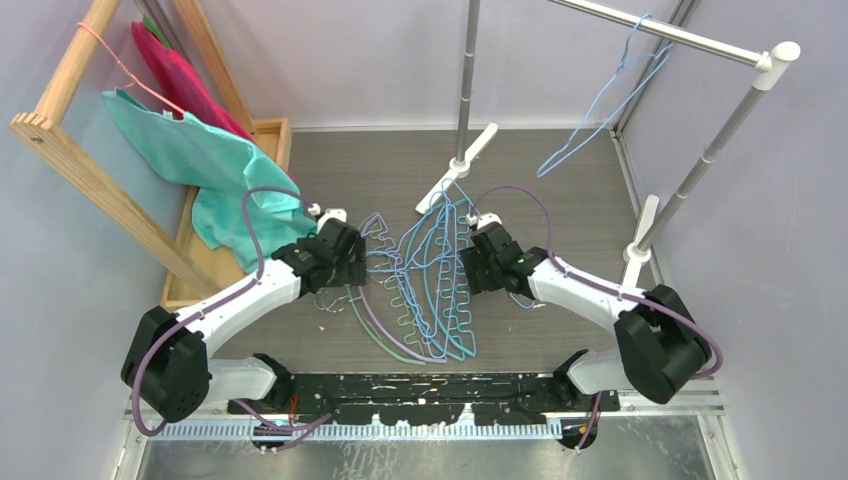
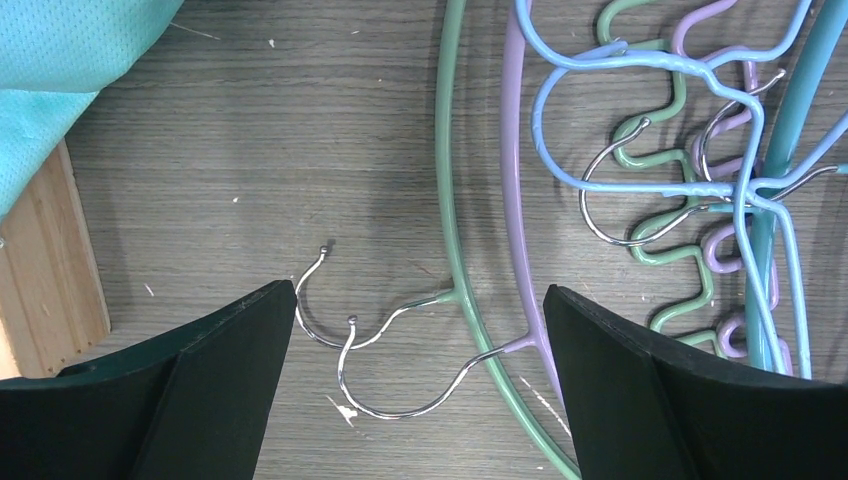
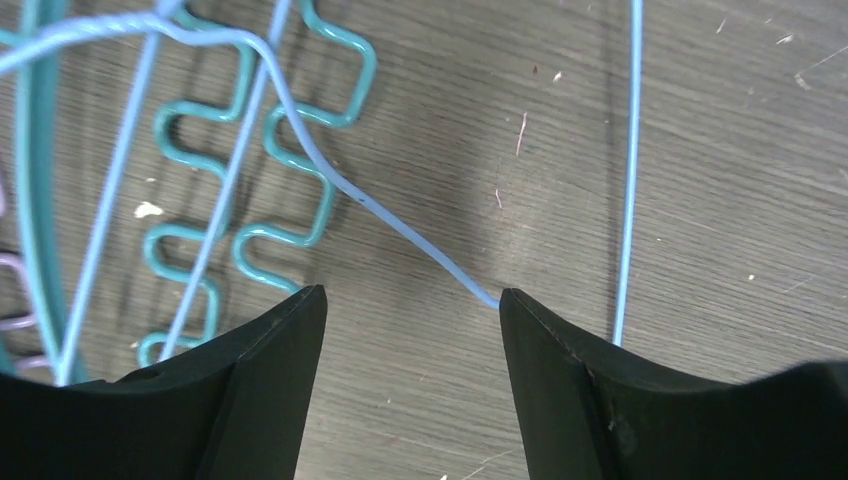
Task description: Organize the hangers
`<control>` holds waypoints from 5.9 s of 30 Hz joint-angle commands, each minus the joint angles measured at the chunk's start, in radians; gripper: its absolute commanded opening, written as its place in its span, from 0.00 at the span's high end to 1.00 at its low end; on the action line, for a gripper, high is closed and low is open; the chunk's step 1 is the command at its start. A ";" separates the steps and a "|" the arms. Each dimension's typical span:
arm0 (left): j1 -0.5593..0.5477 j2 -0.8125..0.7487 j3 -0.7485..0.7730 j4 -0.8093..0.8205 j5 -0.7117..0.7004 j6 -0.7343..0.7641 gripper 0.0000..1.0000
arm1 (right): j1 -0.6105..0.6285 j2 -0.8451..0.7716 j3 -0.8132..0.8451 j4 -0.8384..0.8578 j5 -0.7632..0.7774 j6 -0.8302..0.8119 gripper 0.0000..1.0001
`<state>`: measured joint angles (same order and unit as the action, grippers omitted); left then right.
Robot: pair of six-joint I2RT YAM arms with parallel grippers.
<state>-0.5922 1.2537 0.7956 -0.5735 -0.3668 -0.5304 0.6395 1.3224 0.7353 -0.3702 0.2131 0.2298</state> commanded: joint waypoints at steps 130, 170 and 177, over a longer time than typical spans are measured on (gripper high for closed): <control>0.007 -0.095 -0.039 -0.022 -0.051 -0.014 0.02 | 0.062 -0.231 0.439 -0.009 -0.149 0.169 0.46; 0.178 -0.200 -0.111 -0.039 0.015 -0.099 0.02 | 0.335 0.444 0.328 0.254 -0.221 0.233 0.64; 0.180 -0.202 -0.110 -0.041 0.024 -0.097 0.02 | 0.336 0.344 0.286 0.246 -0.230 0.238 0.97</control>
<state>-0.4221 1.0725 0.6819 -0.6231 -0.3500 -0.6323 0.9680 1.7706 1.0264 -0.1440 -0.0219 0.4667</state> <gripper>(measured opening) 0.980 0.093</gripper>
